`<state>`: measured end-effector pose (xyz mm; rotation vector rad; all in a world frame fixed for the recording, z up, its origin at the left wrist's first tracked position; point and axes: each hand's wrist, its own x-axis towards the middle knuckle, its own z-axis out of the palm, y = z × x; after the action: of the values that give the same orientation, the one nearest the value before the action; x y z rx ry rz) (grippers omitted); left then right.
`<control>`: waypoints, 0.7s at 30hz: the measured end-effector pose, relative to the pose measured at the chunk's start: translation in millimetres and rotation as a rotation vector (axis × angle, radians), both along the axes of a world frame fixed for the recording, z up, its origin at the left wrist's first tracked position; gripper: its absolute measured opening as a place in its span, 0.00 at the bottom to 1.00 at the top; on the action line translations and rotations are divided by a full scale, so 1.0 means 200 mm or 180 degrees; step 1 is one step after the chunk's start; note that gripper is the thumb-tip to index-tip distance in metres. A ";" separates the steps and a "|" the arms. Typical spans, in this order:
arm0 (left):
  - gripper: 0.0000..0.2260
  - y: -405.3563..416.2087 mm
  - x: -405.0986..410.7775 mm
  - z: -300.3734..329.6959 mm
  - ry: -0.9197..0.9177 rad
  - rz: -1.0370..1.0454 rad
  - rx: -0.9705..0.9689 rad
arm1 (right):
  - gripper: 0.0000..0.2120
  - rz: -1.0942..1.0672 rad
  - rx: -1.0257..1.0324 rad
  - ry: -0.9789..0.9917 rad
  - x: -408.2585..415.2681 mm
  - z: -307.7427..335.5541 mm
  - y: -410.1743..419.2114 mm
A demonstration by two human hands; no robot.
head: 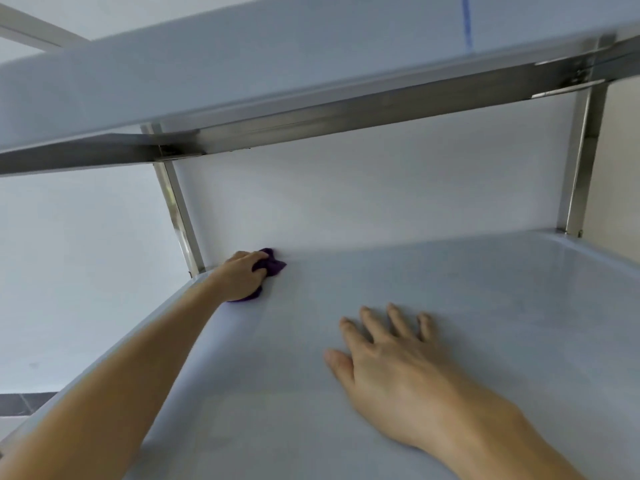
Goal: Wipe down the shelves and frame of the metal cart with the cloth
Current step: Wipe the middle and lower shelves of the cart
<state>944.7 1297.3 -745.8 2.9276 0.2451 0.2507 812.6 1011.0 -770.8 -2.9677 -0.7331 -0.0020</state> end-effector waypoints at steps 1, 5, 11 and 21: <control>0.21 0.07 -0.02 0.00 0.0067 0.0178 -0.0026 | 0.30 -0.0002 -0.0001 -0.0024 0.00 0.00 0.00; 0.21 0.04 -0.05 0.01 0.0036 0.0189 0.0128 | 0.30 -0.0001 0.0021 -0.0053 0.00 0.00 0.01; 0.20 -0.44 -0.20 0.03 0.0092 -0.0714 -0.0258 | 0.22 0.0011 0.0245 -0.0049 -0.02 0.05 -0.01; 0.20 -0.72 -0.75 0.05 0.0131 -0.1534 -0.0765 | 0.18 -0.0486 0.0765 0.0051 0.14 0.14 -0.33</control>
<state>794.7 1153.8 -736.3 2.6498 -0.3953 0.0792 841.3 945.7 -742.6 -2.7808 -0.4658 -0.0711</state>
